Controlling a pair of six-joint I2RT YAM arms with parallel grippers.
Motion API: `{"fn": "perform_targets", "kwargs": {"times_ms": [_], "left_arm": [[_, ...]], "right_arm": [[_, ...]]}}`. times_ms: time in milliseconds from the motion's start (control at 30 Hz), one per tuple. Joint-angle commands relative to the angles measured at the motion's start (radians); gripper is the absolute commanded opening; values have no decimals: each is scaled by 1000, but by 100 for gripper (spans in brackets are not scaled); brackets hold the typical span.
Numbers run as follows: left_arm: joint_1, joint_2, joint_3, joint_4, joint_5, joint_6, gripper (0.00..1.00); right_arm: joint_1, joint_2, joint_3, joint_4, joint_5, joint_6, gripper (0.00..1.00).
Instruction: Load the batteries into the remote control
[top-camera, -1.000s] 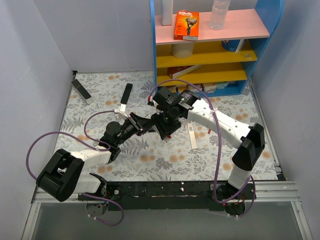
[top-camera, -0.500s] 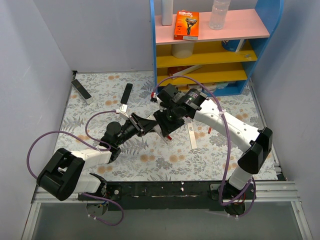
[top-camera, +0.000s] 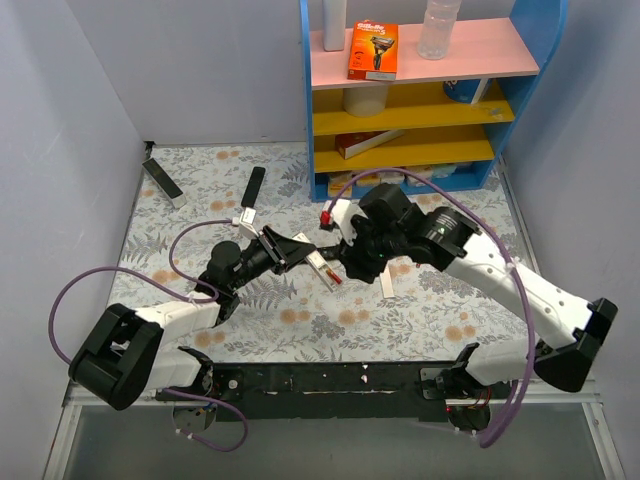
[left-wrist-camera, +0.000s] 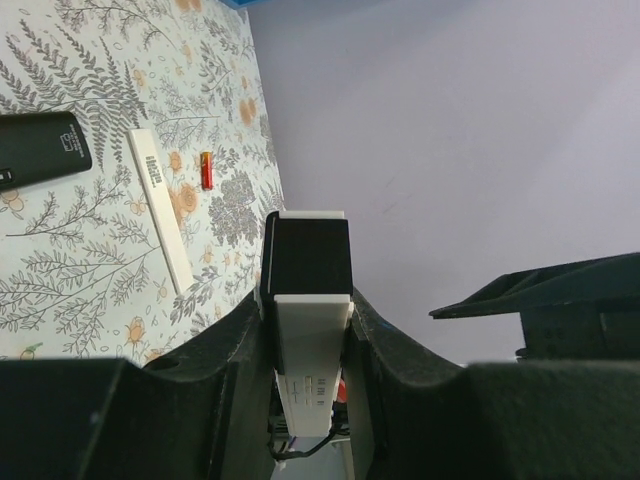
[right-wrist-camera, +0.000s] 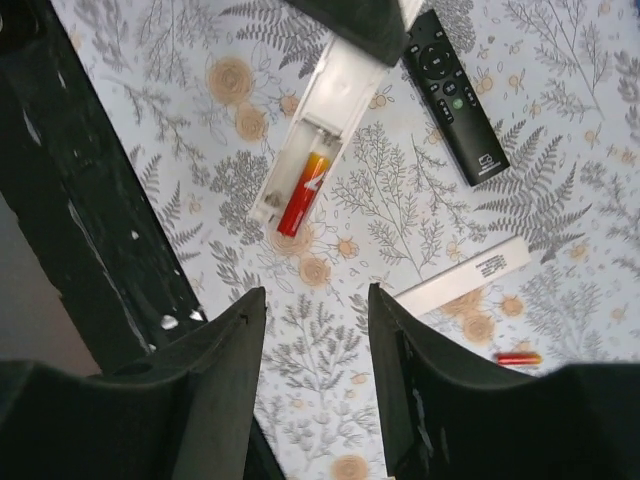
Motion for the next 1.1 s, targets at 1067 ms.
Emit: {"fn": "perform_targets", "kwargs": {"times_ms": [1067], "left_arm": [[9,-4,137,-18,198,14,0]], "right_arm": [[2,-132,-227,195,-288,-530,35]]}}
